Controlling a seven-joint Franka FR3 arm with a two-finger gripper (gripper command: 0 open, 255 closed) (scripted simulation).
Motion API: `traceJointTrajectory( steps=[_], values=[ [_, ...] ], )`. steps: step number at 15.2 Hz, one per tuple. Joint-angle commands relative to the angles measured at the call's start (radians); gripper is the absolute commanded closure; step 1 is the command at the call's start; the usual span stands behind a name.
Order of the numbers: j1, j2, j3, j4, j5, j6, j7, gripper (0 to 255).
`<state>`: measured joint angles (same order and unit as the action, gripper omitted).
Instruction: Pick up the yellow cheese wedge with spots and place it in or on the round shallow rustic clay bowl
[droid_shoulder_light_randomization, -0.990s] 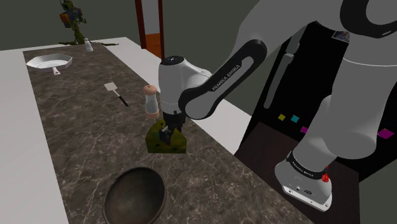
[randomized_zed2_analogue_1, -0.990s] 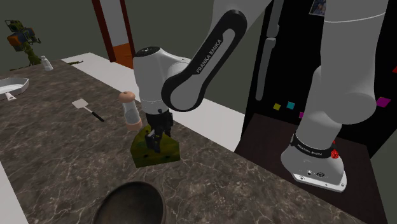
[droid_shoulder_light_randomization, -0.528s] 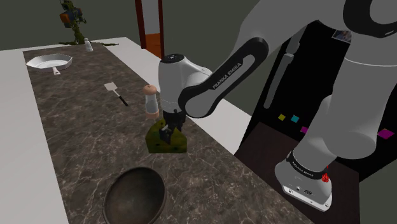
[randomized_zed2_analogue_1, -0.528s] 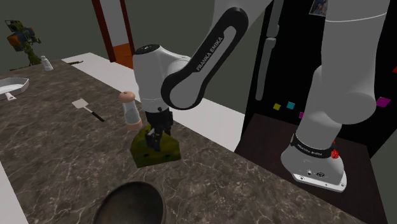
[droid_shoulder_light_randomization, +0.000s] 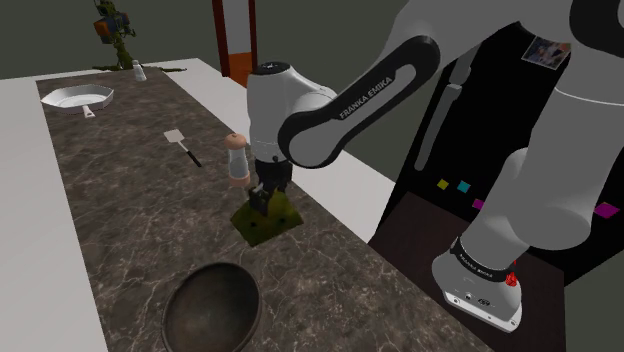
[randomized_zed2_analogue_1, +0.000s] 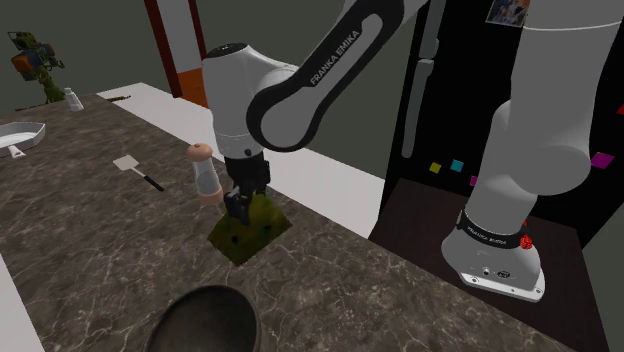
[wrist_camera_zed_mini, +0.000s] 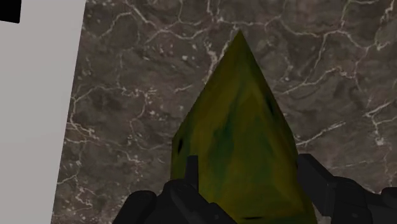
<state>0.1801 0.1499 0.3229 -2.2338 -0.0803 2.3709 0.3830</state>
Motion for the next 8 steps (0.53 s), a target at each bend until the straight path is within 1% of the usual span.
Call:
traceJointTrajectory(
  steps=[1,8],
  values=[
    [-0.003,-0.020,0.002,0.006,0.010,-0.024,-0.009,255],
    [-0.007,-0.080,0.006,0.038,0.040,-0.113,-0.031,255]
  ],
)
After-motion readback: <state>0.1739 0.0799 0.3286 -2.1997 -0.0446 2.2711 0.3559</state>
